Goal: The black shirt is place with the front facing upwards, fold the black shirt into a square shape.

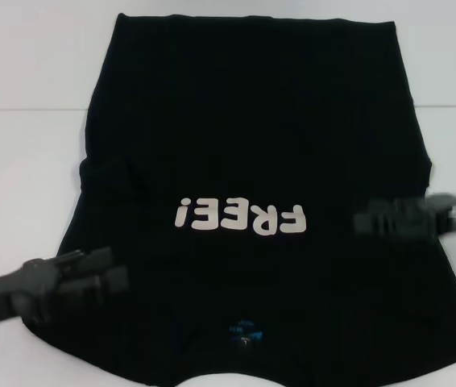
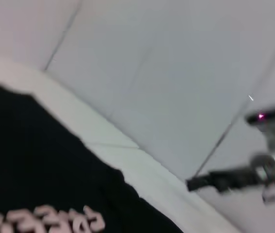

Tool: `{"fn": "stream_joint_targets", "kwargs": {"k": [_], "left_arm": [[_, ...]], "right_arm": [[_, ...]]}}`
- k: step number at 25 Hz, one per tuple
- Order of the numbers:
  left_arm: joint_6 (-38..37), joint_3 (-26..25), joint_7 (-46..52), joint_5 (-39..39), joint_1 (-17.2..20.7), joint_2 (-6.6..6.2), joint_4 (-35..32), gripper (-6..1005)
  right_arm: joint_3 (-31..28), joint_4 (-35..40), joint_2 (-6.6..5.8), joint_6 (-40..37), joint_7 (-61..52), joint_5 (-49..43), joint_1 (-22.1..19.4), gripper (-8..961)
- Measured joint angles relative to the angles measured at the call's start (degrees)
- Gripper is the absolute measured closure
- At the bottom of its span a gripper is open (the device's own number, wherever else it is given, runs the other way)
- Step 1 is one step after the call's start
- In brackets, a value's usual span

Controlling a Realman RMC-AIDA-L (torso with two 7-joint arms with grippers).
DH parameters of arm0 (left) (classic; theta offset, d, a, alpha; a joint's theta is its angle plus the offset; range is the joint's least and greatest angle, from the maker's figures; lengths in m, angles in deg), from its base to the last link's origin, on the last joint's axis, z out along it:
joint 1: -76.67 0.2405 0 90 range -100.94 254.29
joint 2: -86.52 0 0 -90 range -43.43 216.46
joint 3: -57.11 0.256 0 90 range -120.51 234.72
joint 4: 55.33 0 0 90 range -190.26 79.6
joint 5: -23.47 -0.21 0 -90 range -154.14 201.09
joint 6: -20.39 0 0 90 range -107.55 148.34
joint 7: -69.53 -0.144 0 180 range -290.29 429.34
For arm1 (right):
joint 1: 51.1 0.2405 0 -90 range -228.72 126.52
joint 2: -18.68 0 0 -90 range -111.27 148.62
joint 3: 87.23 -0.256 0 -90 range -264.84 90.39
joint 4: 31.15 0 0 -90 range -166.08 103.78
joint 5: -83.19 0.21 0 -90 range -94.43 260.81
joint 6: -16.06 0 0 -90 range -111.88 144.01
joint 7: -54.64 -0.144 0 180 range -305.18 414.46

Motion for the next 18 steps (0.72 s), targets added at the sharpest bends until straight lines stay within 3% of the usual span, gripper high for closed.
{"fn": "stream_joint_targets", "kwargs": {"k": [1, 4, 9, 14, 18], "left_arm": [[0.4, -0.1, 6.9, -0.3, -0.3, -1.05, -0.2, 227], [1.6, -0.2, 19.5, -0.5, -0.5, -3.04, -0.8, 227], [4.5, -0.4, 38.6, -4.7, -0.2, -4.56, -6.4, 233], [6.9, -0.5, 55.2, -14.8, -2.2, -6.73, -8.5, 233], [7.2, -0.3, 61.3, -22.6, -4.4, -7.72, -8.9, 233]], "right_arm": [[0.0, -0.6, 0.47, -0.8, 5.6, 1.1, -1.3, 243], [-0.1, -1.2, 2.65, -2.3, 19.7, 2.7, -5.0, 208], [-1.2, -1.5, 5.65, -1.7, 35.5, 2.9, -8.4, 149], [-1.4, -4.2, 6.18, -0.1, 43.0, 2.9, -9.1, 126], [-1.7, -4.4, 6.03, 0.3, 44.0, 3.0, -9.2, 126]]}}
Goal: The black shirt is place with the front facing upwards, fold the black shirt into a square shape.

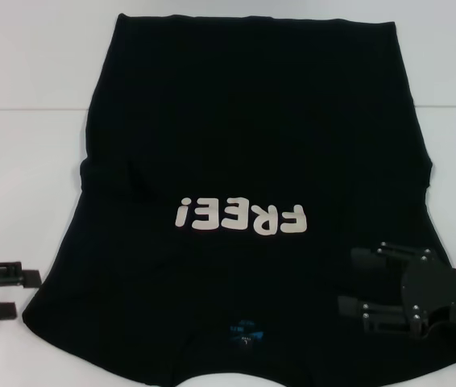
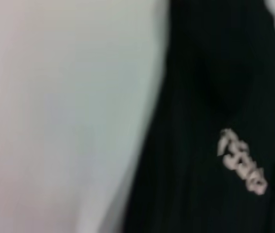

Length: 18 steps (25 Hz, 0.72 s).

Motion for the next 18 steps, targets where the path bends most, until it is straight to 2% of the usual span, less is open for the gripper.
{"fn": "stream_joint_targets", "kwargs": {"k": [10, 18], "left_arm": [[3.0, 0.4, 0.7, -5.9, -2.6, -0.25, 0.2, 233], [3.7, 0.4, 1.7, -6.2, -2.7, 0.1, 0.8, 232]], "right_arm": [[-0.3, -0.1, -0.02, 0.1, 0.1, 0.0, -0.3, 127], [-0.3, -0.1, 0.03, 0.1, 0.1, 0.0, -0.4, 127]]}}
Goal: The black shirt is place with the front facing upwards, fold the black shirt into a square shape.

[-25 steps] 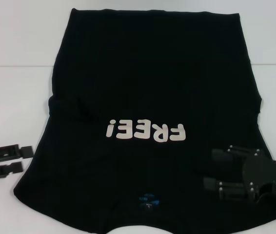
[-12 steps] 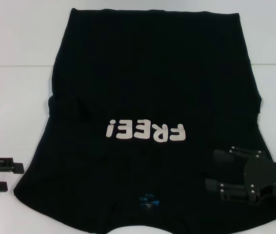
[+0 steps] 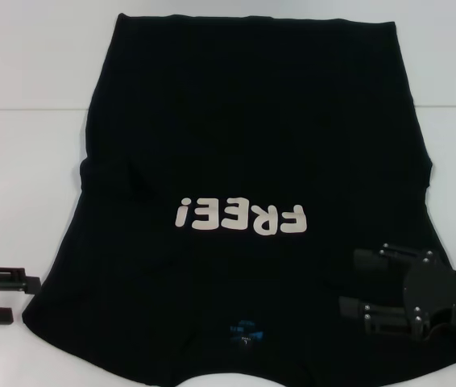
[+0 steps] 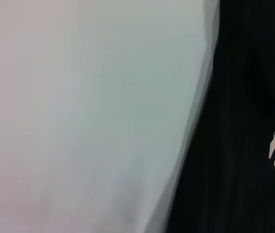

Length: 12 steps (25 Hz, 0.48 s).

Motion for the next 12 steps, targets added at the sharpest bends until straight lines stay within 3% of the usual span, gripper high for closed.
{"fn": "stream_joint_targets", "kwargs": {"k": [12], "left_arm": [[2.1, 0.3, 0.3, -0.2, -0.4, -0.25, 2.9, 232]], "right_arm": [[0.0, 0.0, 0.01, -0.1, 0.0, 0.0, 0.0, 127]]}}
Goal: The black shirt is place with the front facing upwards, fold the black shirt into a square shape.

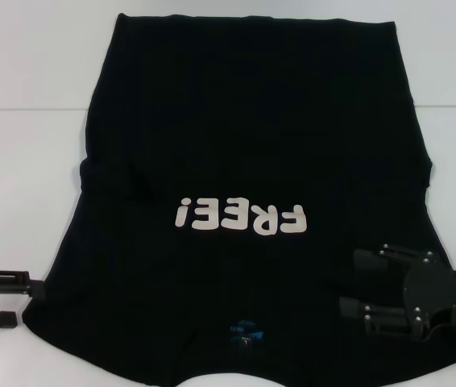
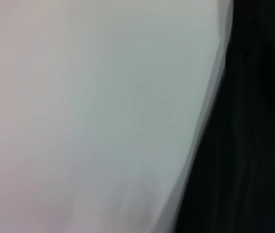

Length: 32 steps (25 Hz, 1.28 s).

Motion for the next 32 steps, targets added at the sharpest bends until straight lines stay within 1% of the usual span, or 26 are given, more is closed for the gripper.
{"fn": "stream_joint_targets", "kwargs": {"k": [5, 12, 18, 21, 25, 29, 32], "left_arm": [[0.0, 0.0, 0.0, 0.0, -0.4, 0.26, 0.0, 232], [0.6, 0.0, -0.5, 0.0, -2.3, 0.68, 3.0, 232], [1.0, 0.1, -0.6, 0.1, -3.4, 1.14, 3.4, 233], [1.0, 0.1, -0.6, 0.1, -3.5, 1.07, 3.1, 233], [1.0, 0.2, -0.6, -0.2, -2.9, 0.57, 2.1, 233], [1.0, 0.2, -0.3, -2.1, -2.4, 0.51, 0.3, 233], [1.0, 0.1, -0.2, -2.4, -2.4, 0.5, 0.1, 233]], "right_arm": [[0.0, 0.0, 0.0, -0.2, 0.0, 0.0, 0.0, 128], [0.0, 0.1, 0.0, -0.4, -0.3, 0.0, 0.0, 129], [0.0, 0.1, 0.0, -0.4, -0.5, 0.0, -0.1, 129], [0.0, 0.2, 0.0, -0.6, -0.5, 0.0, -0.1, 130], [0.0, 0.2, 0.0, -0.6, -0.5, 0.0, -0.1, 130], [0.0, 0.4, 0.0, -0.8, -0.5, 0.0, -0.1, 131], [0.0, 0.4, 0.0, -0.9, -0.5, 0.0, -0.1, 131]]}}
